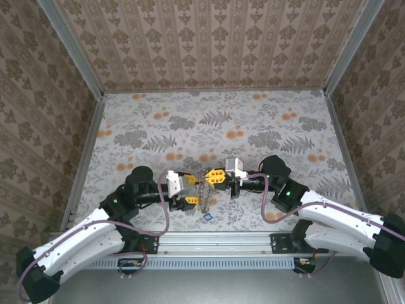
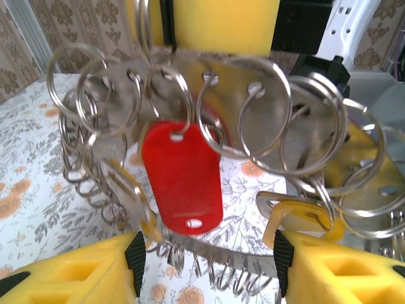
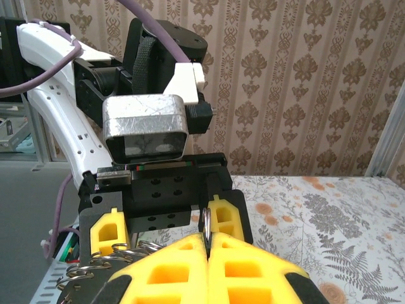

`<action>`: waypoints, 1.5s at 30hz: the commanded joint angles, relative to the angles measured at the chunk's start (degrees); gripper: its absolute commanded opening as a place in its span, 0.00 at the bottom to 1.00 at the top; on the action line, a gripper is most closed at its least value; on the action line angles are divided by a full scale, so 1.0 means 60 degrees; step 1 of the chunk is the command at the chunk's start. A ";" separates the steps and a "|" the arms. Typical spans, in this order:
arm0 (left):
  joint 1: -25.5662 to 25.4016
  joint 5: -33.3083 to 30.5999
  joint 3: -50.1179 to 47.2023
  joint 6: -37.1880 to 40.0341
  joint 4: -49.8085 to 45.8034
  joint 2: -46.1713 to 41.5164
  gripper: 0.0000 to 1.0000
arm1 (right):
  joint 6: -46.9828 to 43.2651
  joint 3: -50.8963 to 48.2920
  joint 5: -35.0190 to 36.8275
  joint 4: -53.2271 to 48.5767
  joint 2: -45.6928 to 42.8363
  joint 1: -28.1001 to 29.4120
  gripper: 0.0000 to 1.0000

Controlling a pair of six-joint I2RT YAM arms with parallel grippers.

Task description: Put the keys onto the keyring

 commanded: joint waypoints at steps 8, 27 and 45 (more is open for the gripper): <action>0.0010 0.0431 0.0315 0.0044 0.0683 -0.0032 0.54 | -0.0021 0.0426 -0.0253 0.0265 -0.0089 -0.0061 0.00; 0.0007 0.0290 0.0425 0.0289 0.0722 0.0034 0.40 | 0.0030 0.0648 -0.0680 0.0290 0.0178 -0.0056 0.00; 0.0058 -0.0675 0.0370 0.0422 -0.1024 -0.1445 0.45 | -0.0072 0.0529 -0.0513 0.0184 -0.0052 -0.0065 0.00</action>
